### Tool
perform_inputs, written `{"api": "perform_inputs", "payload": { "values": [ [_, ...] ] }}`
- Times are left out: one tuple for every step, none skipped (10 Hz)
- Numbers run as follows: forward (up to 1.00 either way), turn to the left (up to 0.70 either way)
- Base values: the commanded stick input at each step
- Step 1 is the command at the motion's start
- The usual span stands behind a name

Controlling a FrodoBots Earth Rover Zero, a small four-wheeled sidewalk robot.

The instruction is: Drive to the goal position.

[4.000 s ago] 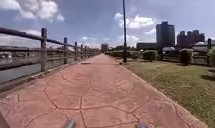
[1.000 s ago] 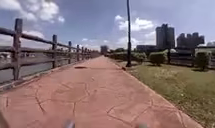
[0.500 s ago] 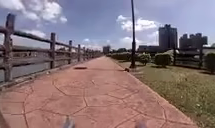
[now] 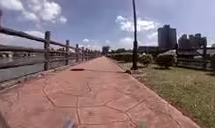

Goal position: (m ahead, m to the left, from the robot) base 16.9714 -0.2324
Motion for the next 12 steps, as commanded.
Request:
{"api": "perform_inputs", "payload": {
  "values": [
    [0.70,0.08],
    [0.70,0.27],
    [0.70,0.27],
    [0.70,0.19],
    [0.70,0.00],
    [0.70,0.00],
    [0.70,0.00],
    [0.70,0.00],
    [0.70,0.00],
    [0.70,0.00],
    [0.70,0.00],
    [0.70,0.00]
  ]
}}
